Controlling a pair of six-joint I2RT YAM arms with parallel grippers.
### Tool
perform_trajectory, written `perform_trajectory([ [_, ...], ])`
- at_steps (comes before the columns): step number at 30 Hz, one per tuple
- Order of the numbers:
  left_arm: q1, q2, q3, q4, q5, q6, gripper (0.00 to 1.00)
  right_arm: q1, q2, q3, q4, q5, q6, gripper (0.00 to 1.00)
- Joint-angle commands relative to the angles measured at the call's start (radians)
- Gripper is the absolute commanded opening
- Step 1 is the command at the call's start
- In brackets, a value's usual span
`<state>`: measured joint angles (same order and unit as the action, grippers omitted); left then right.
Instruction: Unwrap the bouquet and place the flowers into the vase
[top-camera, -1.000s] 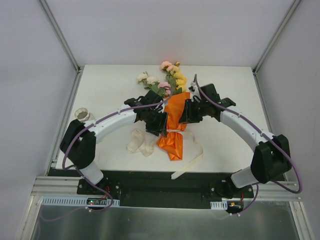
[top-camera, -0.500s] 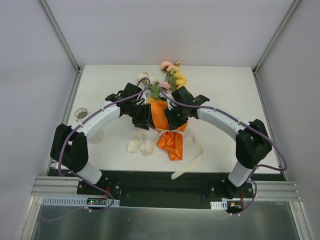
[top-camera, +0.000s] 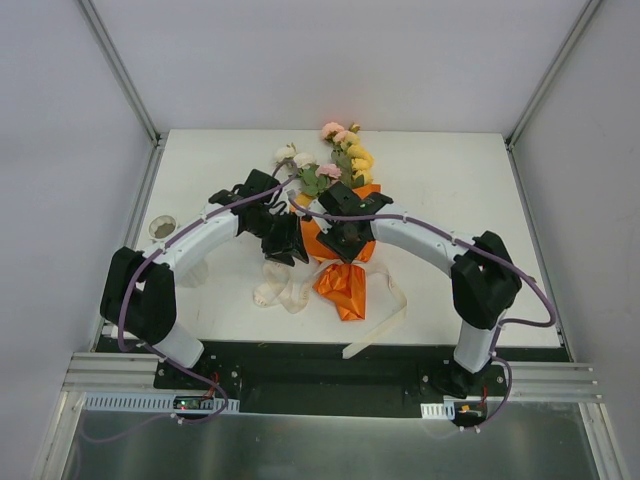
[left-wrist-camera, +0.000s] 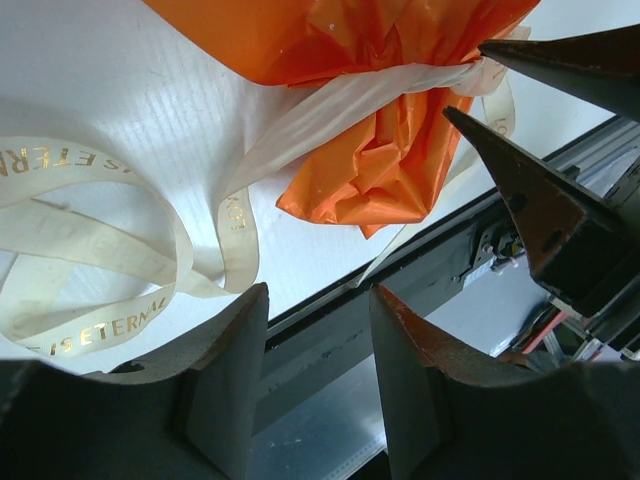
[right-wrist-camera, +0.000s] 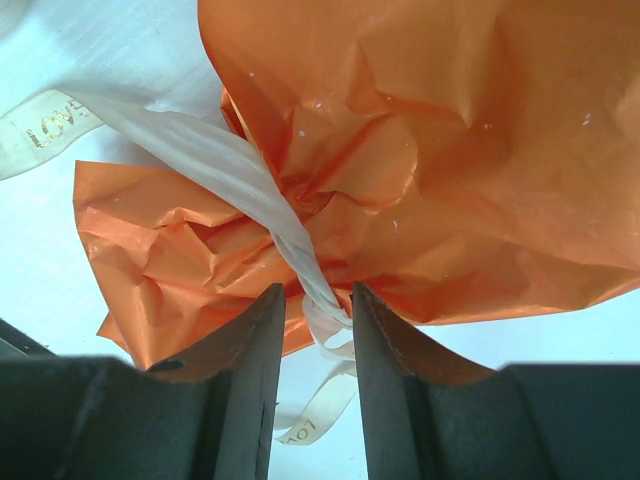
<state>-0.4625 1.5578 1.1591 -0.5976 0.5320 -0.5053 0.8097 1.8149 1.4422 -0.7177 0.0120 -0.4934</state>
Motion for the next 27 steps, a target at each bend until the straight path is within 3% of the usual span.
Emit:
perform_trajectory([
  [1,0.013,-0.042,-0.002,-0.019,0.028,0.027,0.44,0.009,0.023,0.055,-0.042,0.034,-0.043,0.36],
  [14,0.015,-0.051,-0.01,-0.034,0.023,0.036,0.44,0.02,0.055,0.069,-0.042,0.0,-0.045,0.23],
  [27,0.015,-0.054,-0.016,-0.034,0.028,0.034,0.44,0.022,0.08,0.07,-0.045,0.0,-0.048,0.21],
])
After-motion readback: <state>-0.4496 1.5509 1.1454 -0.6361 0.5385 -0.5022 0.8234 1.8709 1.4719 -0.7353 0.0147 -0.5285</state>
